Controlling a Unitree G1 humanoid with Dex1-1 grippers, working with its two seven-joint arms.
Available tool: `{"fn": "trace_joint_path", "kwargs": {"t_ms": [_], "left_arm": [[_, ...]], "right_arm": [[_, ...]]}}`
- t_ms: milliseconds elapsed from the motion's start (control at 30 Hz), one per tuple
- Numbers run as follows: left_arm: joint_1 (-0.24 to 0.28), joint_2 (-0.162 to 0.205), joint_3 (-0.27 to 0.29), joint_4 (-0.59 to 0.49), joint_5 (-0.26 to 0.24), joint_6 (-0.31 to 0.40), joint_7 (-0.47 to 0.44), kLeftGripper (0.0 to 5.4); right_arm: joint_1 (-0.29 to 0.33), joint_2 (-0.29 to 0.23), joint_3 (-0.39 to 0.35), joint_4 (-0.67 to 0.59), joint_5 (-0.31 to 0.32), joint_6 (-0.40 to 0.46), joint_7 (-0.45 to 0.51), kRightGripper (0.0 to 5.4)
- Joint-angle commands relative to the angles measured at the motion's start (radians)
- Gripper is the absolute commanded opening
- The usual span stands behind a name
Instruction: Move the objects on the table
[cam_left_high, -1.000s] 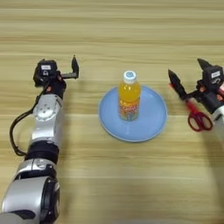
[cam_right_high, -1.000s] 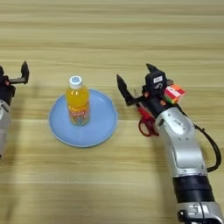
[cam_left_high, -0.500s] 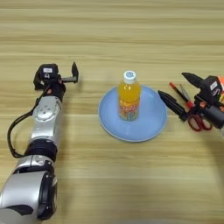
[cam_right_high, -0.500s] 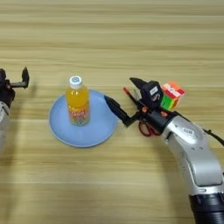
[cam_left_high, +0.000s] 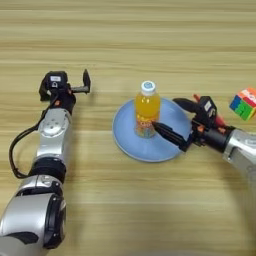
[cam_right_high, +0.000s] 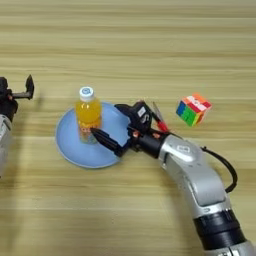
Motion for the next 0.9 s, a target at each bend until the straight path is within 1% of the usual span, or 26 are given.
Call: {"fn": "trace_joint_path", "kwargs": {"t_ms": [33,367,500,633,900], "left_arm": [[-0.014,0.002,-0.001,0.007,0.001,-0.005,0.002,5.39],[-0.014,0.003,-0.001,0.008,0.001,-0.004,0.001,5.39],[-0.013,0.003,-0.001,0.007,0.002,-0.005,0.001,5.39],[-0.013,0.002,-0.001,0.006,0.002,-0.005,0.002,5.39],[-0.013,0.003,-0.001,0.006,0.002,-0.005,0.003,5.39]], "right_arm": [[-0.053,0.02,0.009,0.064,-0.034,-0.007,-0.013,5.4],[-0.082,0.048,0.043,0.1,-0.074,-0.009,-0.007,5.4],[-0.092,0.062,0.059,0.108,-0.082,0.005,-0.002,5.4],[-0.122,0.086,0.071,0.149,-0.114,-0.022,-0.019,5.4],[-0.186,0.137,0.073,0.252,-0.148,-0.054,-0.035,5.4]]}}
